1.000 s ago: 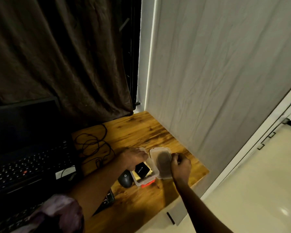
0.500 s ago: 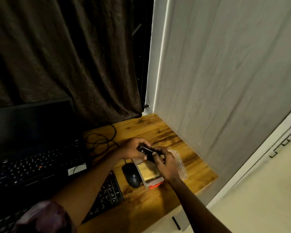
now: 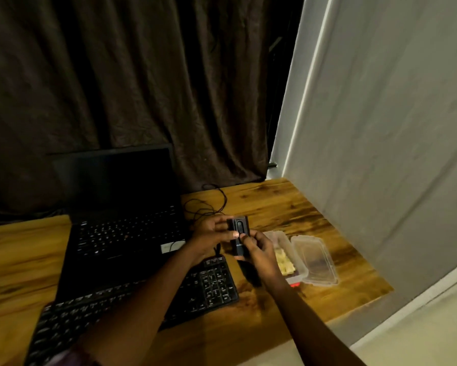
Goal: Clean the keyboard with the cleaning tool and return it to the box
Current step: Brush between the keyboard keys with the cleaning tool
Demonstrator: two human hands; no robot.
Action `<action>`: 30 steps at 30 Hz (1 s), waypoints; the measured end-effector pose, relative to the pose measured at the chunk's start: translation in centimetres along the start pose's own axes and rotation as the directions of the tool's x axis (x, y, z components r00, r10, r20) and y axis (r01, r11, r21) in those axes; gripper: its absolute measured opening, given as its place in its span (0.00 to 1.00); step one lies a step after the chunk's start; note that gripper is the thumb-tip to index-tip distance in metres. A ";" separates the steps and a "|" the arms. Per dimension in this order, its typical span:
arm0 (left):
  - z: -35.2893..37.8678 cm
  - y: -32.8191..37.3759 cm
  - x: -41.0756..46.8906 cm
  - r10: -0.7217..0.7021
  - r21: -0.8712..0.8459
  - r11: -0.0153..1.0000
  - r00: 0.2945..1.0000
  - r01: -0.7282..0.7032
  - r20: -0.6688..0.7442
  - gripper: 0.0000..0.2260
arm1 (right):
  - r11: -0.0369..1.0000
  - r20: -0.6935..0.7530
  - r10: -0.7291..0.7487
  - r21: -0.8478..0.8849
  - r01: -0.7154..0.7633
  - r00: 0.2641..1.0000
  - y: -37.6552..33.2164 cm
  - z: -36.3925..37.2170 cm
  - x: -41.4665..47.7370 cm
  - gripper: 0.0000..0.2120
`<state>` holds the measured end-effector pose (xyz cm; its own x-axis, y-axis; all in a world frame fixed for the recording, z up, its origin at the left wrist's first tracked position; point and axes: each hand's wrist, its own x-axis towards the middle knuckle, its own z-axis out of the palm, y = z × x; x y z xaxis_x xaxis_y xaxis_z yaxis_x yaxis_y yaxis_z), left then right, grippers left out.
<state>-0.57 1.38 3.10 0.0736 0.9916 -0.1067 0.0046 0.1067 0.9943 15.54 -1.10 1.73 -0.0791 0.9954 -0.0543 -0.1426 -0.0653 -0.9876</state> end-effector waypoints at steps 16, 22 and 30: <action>-10.5 -3.9 -11.5 -0.078 -0.041 0.997 0.982 0.072 -0.169 0.13 | 0.960 -0.013 0.234 0.162 -0.229 0.972 5.1 15.0 -7.9 0.07; -12.9 -4.9 -14.0 -0.102 -0.057 0.994 0.984 0.095 -0.146 0.12 | 0.938 -0.027 0.282 0.217 -0.270 0.959 6.0 17.9 -10.0 0.11; -16.0 -6.0 -16.8 -0.067 -0.059 0.997 0.985 0.058 -0.158 0.13 | 0.925 -0.025 0.307 0.244 -0.292 0.951 6.9 21.0 -11.9 0.18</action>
<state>-17.80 -14.74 -1.11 -0.0849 0.9814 -0.1723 -0.0495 0.1686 0.9844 -5.21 -14.92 -1.37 -0.0946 0.9288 -0.3584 -0.3493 -0.3681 -0.8617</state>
